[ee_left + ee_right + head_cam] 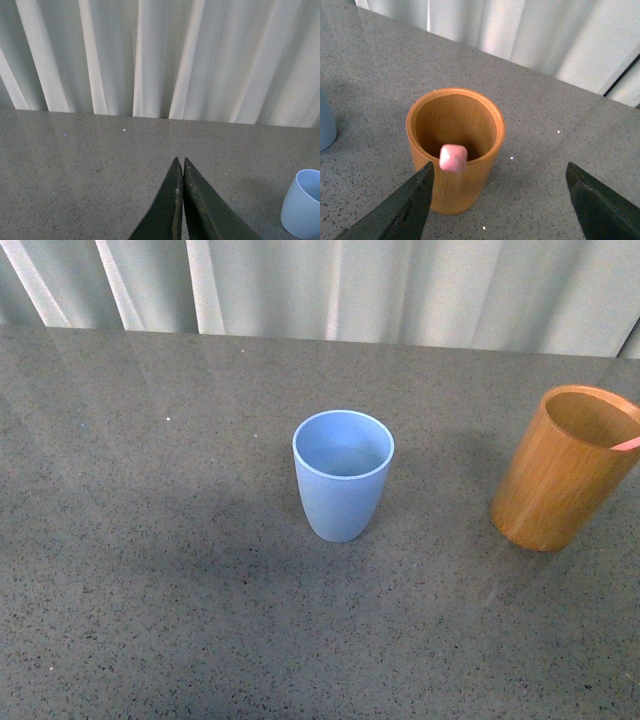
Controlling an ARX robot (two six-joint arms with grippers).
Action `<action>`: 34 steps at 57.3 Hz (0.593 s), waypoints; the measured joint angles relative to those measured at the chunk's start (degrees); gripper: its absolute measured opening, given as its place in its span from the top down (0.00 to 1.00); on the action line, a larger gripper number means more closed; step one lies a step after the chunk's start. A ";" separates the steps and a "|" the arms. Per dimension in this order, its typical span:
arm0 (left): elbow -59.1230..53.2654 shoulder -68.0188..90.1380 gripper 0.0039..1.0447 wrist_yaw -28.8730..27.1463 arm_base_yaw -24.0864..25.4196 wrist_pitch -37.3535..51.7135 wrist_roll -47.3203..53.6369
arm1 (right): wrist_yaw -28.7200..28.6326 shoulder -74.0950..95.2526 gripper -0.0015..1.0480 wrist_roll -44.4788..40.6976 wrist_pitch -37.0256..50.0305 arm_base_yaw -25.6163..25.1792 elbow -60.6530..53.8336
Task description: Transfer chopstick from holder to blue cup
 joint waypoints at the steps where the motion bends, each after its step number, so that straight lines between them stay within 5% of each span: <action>1: 0.00 -0.20 0.97 0.00 0.00 -0.20 0.00 | -0.26 0.70 0.36 -0.04 0.50 0.22 0.31; 23: 0.02 -5.77 0.97 0.00 0.00 -5.73 0.00 | -2.97 4.24 0.96 0.66 -0.90 2.14 5.81; 28: 0.02 -14.03 0.97 -0.09 0.00 -15.52 0.00 | -3.91 2.03 0.97 1.90 -4.04 2.01 7.13; 34: 0.02 -15.56 0.97 0.00 0.00 -15.74 0.02 | -5.05 -1.53 0.97 3.63 -8.02 1.44 8.55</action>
